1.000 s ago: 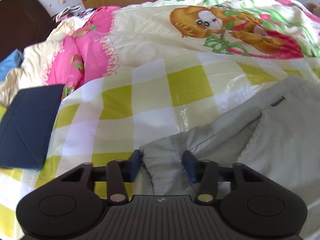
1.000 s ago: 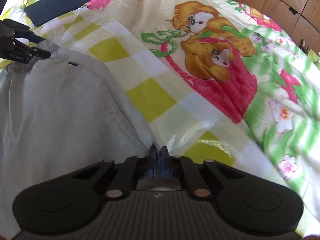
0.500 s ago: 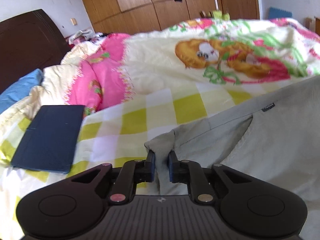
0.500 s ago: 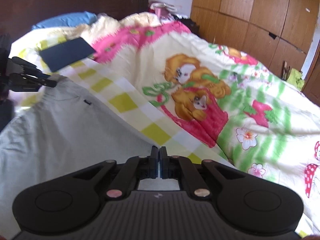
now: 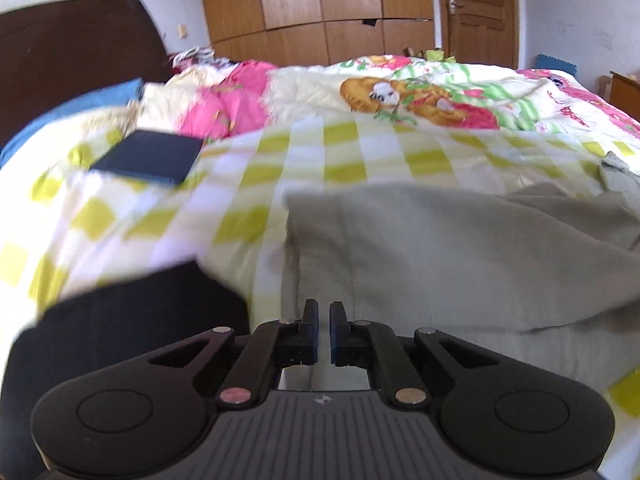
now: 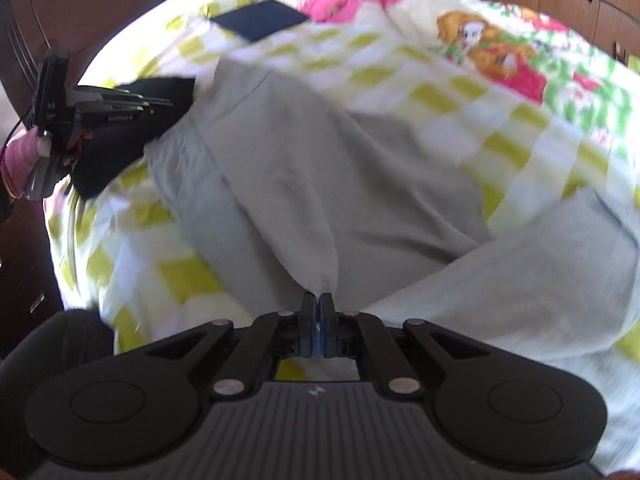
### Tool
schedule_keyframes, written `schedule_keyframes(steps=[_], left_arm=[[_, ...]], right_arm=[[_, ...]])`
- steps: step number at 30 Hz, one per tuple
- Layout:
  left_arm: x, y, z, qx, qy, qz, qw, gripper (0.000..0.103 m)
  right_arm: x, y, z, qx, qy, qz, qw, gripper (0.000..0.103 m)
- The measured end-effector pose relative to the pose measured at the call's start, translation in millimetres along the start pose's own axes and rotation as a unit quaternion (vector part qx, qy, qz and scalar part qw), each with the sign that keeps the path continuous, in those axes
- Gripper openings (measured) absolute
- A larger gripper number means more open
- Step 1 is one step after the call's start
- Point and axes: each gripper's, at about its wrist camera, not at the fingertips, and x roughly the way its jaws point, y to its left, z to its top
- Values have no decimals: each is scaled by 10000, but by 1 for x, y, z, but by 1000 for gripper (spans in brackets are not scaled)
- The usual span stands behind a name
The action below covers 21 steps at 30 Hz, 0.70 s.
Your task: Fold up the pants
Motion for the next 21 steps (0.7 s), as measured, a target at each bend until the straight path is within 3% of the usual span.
schedule_keyframes(steps=[2, 5, 7, 9, 10, 11, 13, 17, 18, 19, 21], left_arm=[[-11, 0, -18, -80, 30, -27, 10000, 21], [-21, -1, -31, -99, -34, -8, 9999, 21], [-24, -6, -28, 184, -182, 131, 9996, 23], [-24, -9, -18, 384, -301, -64, 9988, 38], [-21, -12, -13, 500, -402, -123, 9979, 53], [-17, -14, -8, 608, -501, -73, 9969, 70], [-1, -16, -2, 818, -537, 108, 9951, 84], [38, -18, 2, 923, -135, -116, 9956, 82], [44, -20, 2, 941, -66, -121, 9955, 76], [47, -22, 0, 997, -22, -104, 9950, 59], [48, -24, 0, 999, 7, -62, 9950, 50]], right_arm=[[-4, 5, -3, 9, -4, -102, 9999, 1], [-8, 14, 6, -500, -54, -657, 9966, 4], [-4, 22, 9, -860, 29, -1078, 9904, 8], [-1, 27, 12, -1125, 0, -1324, 9848, 14], [-1, 29, 13, -1184, -22, -1333, 9840, 14], [-1, 32, 13, -1225, -45, -1338, 9834, 14], [1, 39, 12, -1381, -97, -1329, 9814, 16], [14, 64, 9, -2054, -251, -1260, 9702, 27], [19, 69, 12, -2193, -304, -1215, 9676, 27], [25, 74, 14, -2306, -347, -1182, 9652, 28], [39, 83, 20, -2528, -476, -1192, 9590, 30]])
